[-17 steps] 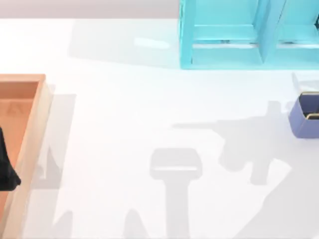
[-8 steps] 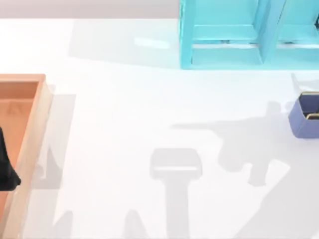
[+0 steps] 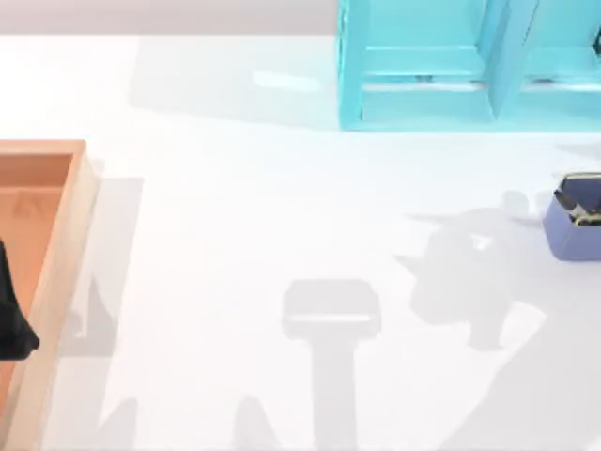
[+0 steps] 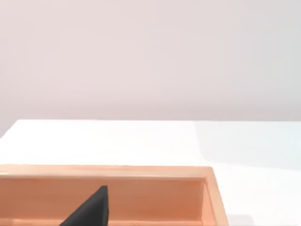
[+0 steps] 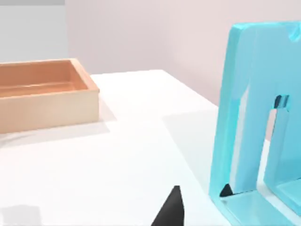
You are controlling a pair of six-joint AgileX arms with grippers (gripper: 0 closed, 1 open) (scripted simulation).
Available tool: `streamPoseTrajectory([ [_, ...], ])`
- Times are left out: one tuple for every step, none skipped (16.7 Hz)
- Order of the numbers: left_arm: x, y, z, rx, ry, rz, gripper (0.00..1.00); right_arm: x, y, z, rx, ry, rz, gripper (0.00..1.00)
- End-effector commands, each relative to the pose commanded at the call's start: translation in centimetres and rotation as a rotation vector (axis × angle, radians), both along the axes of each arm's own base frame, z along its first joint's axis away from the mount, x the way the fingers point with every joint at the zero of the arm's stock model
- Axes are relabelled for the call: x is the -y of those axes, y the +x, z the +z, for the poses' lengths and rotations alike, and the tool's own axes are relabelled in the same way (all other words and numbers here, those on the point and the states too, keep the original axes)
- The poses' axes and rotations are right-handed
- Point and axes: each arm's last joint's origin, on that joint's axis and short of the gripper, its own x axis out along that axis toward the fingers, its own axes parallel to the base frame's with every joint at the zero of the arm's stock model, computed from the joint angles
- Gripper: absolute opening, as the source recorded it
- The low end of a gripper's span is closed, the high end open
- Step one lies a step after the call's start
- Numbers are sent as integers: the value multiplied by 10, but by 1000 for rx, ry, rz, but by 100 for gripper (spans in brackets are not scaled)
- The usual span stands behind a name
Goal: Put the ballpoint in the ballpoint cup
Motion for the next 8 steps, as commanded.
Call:
streamPoseTrajectory([
  [0,0,0,0,0,0,100,0,0,0,0,0,0,90],
  [0,0,0,0,0,0,100,0,0,0,0,0,0,98],
  [0,0,0,0,0,0,100,0,0,0,0,0,0,100],
  [0,0,0,0,0,0,100,0,0,0,0,0,0,100],
  [0,0,0,0,0,0,100,0,0,0,0,0,0,100],
  [0,0,0,0,0,0,100,0,0,0,0,0,0,100],
  [0,0,0,0,0,0,100,0,0,0,0,0,0,100],
  [0,0,0,0,0,0,100,0,0,0,0,0,0,100],
])
